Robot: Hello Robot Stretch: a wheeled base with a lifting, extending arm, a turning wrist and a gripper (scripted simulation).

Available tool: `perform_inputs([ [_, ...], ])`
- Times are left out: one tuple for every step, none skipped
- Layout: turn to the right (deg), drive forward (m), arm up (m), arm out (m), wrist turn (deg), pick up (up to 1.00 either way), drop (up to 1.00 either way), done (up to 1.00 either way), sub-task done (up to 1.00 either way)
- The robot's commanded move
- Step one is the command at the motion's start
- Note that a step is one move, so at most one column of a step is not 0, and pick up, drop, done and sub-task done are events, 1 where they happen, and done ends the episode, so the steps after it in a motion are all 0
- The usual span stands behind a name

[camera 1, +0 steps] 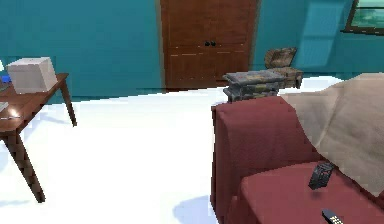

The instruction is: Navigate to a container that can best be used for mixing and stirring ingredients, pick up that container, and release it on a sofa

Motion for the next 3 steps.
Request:
perform_inputs([
  [0.0, 0.0, 0.0, 0.0, 0.0, 0.0, 1.0, 0.0, 0.0],
  [0.0, 0.0, 0.1, 0.0, 0.0, 0.0, 0.0, 0.0, 0.0],
  [0.0, 0.0, 0.0, -0.08, 0.0, 0.0, 0.0, 0.0, 0.0],
])
